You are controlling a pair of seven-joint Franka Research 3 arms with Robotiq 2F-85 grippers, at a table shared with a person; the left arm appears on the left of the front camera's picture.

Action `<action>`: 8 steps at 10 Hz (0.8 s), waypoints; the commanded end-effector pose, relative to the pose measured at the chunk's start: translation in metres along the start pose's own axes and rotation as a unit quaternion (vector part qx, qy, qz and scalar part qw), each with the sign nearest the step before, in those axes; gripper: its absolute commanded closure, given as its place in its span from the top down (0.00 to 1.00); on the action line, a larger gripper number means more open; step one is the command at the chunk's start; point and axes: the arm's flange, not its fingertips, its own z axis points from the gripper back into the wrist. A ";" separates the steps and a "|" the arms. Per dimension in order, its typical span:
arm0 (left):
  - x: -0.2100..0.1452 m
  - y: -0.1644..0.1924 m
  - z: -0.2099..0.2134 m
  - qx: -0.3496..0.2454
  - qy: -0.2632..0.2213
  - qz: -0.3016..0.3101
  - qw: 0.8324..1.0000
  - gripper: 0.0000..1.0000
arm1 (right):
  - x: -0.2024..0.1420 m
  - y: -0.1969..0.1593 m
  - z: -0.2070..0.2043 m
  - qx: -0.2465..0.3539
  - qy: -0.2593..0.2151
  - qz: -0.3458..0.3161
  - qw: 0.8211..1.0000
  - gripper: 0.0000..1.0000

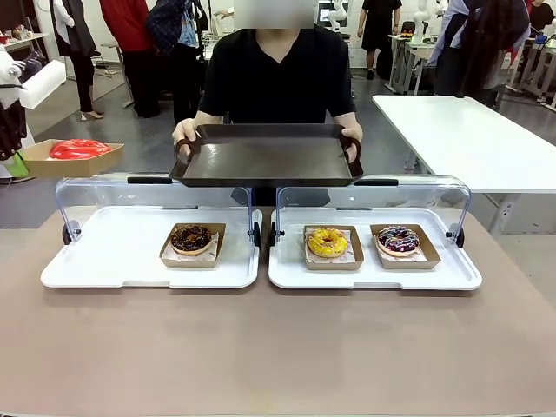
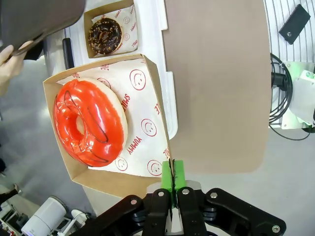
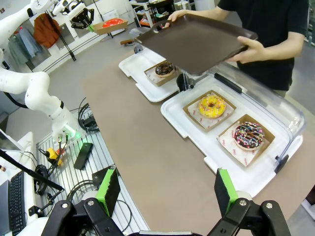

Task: Provide the desired donut to the person.
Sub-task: Place the picked Paper togo box onto the Handle tray extended by the person.

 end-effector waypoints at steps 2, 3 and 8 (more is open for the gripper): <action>0.000 -0.001 0.003 0.004 0.002 0.001 1.000 0.00 | 0.000 0.000 0.000 0.004 -0.003 0.002 1.000 1.00; 0.000 -0.001 0.003 0.004 0.002 0.001 1.000 0.00 | 0.000 0.000 0.000 0.004 -0.003 0.002 1.000 1.00; 0.072 0.022 0.047 0.050 0.015 -0.051 0.997 0.01 | 0.000 0.000 0.000 0.004 -0.003 0.002 1.000 1.00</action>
